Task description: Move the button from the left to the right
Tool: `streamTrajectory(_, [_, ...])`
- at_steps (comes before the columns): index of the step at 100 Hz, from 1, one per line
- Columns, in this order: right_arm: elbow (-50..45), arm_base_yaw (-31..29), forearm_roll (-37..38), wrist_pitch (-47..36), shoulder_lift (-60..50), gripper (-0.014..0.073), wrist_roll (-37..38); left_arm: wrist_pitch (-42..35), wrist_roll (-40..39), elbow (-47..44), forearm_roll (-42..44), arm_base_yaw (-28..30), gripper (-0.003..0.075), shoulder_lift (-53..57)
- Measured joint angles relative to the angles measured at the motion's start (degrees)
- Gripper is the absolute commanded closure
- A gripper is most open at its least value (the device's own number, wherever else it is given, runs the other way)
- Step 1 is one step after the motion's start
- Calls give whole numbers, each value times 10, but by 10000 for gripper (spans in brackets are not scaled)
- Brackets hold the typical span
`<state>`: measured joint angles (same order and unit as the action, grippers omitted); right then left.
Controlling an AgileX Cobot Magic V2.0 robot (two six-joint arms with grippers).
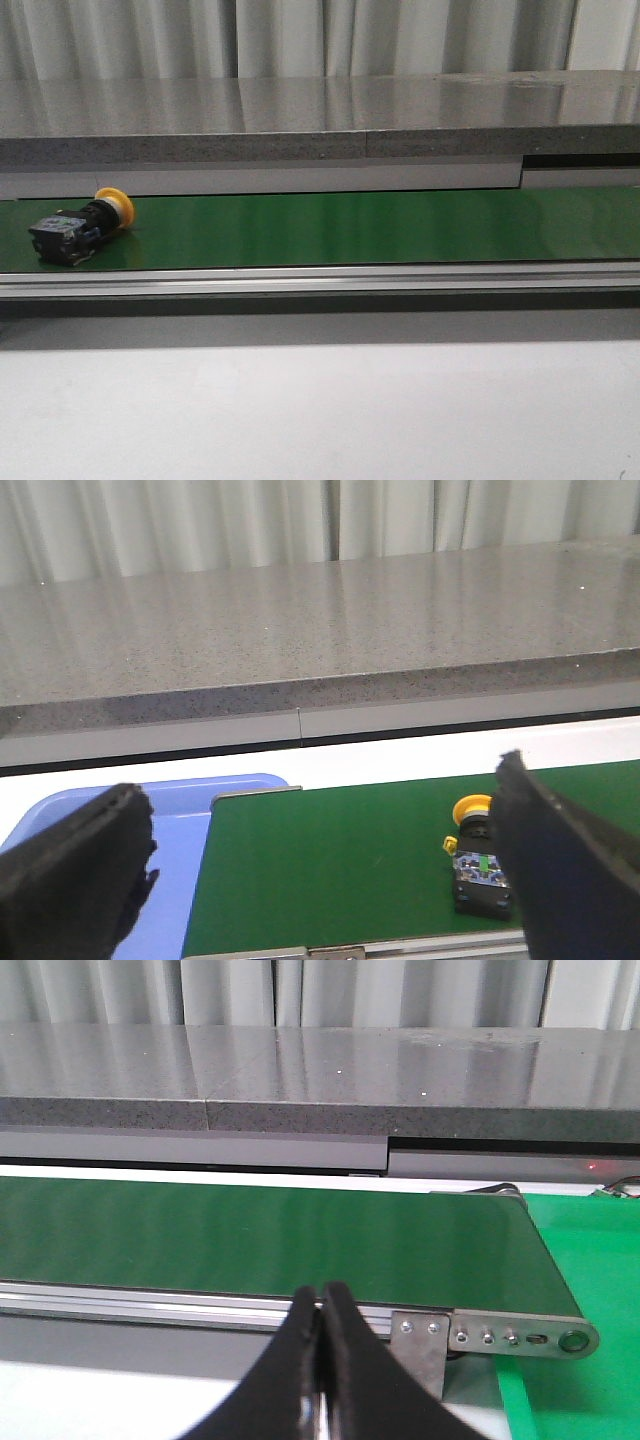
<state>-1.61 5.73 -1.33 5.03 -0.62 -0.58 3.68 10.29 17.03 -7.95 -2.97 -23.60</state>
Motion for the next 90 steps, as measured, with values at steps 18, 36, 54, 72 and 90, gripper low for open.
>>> streamTrajectory(18, [0, 0, 0, 0, 0, 661, 0, -1, 0, 0, 0, 0, 255, 0])
streamTrajectory(36, [0, 0, 0, 0, 0, 661, 0, -1, 0, 0, 0, 0, 545, 0])
streamTrajectory(54, [0, 0, 0, 0, 0, 661, 0, -1, 0, 0, 0, 0, 741, 0])
streamTrajectory(72, [0, 0, 0, -13, 0, 661, 0, -1, 0, 0, 0, 0, 741, 0])
streamTrajectory(90, [1, 0, -2, -30, 0, 661, 0, -1, 0, -1, 0, 0, 741, 0])
